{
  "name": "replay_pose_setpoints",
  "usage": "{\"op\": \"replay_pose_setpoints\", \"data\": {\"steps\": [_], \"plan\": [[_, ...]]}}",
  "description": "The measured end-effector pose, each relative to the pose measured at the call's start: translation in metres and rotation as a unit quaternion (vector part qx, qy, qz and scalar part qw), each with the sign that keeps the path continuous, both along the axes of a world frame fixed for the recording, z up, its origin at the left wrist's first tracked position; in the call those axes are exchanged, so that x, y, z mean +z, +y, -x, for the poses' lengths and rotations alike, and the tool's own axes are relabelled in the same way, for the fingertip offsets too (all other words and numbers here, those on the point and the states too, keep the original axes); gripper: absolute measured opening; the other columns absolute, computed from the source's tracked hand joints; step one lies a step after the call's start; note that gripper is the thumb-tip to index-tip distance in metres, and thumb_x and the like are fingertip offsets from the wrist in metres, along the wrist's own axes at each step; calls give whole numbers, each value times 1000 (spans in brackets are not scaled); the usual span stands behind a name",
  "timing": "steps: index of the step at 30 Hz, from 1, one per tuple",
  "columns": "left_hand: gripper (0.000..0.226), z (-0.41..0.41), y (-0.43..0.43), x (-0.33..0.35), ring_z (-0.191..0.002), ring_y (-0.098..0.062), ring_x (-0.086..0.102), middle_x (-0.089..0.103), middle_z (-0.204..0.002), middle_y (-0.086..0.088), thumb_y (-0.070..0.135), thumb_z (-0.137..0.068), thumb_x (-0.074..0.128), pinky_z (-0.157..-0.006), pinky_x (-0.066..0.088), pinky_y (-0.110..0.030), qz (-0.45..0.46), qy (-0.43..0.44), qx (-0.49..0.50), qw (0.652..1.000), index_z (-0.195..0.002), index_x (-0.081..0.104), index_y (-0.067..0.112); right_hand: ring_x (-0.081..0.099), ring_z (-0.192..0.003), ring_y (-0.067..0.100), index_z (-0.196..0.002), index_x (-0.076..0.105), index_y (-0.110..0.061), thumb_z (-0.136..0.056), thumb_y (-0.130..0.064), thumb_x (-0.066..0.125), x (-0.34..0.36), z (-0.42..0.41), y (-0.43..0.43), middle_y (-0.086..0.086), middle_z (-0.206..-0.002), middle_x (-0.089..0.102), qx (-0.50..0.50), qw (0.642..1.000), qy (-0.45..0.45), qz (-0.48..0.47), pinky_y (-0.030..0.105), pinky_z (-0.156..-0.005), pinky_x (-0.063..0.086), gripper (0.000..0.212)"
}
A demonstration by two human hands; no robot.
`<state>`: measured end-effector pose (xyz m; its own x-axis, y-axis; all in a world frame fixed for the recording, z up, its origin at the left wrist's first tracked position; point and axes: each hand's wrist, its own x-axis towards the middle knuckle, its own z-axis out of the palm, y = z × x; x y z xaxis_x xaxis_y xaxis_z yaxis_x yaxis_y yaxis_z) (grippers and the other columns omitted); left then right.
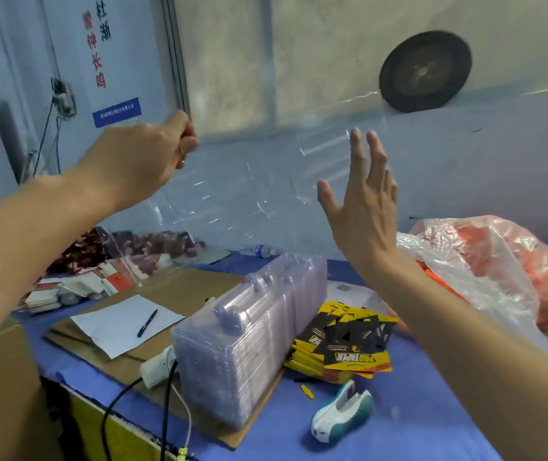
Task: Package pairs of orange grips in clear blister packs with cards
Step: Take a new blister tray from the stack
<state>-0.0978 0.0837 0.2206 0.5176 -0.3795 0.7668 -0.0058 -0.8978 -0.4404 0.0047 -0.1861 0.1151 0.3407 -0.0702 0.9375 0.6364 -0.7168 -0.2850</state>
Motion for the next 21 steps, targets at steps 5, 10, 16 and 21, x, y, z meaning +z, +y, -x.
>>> {"op": "replay_pose_setpoints", "data": {"steps": [5,10,16,21], "plan": [[41,20,-17,-25,-43,-19,50,62,-69,1,46,-97,38,-43,35,-22,-22,10,-85,996,-107,55,9,11,-151,26,-158,8,-20,-98,-53,46,25,11,-28,9,-164,8,-8,985,10,171,46,-123,5,78],[36,31,-41,-54,-52,-21,60,67,-75,-1,42,-93,48,-46,50,-32,-42,74,-146,986,-101,65,12,55,-120,1,-145,46,-22,-103,-45,37,20,34,-42,-3,-142,54,193,913,210,290,43,-114,32,48],[38,24,-61,-74,-64,-27,61,59,-73,9,46,-94,43,-60,42,-33,45,150,-113,981,-101,59,13,65,-95,16,-112,67,-25,-99,-39,53,-13,47,-79,-3,-104,70,297,878,323,190,33,-91,52,23],[27,13,-75,-94,-65,-16,53,51,-76,18,46,-99,37,-64,42,-34,69,222,-84,969,-101,50,22,51,-61,-9,-86,67,-32,-90,-14,70,-12,49,-124,-24,-63,62,291,864,344,224,6,-64,40,19]]}}
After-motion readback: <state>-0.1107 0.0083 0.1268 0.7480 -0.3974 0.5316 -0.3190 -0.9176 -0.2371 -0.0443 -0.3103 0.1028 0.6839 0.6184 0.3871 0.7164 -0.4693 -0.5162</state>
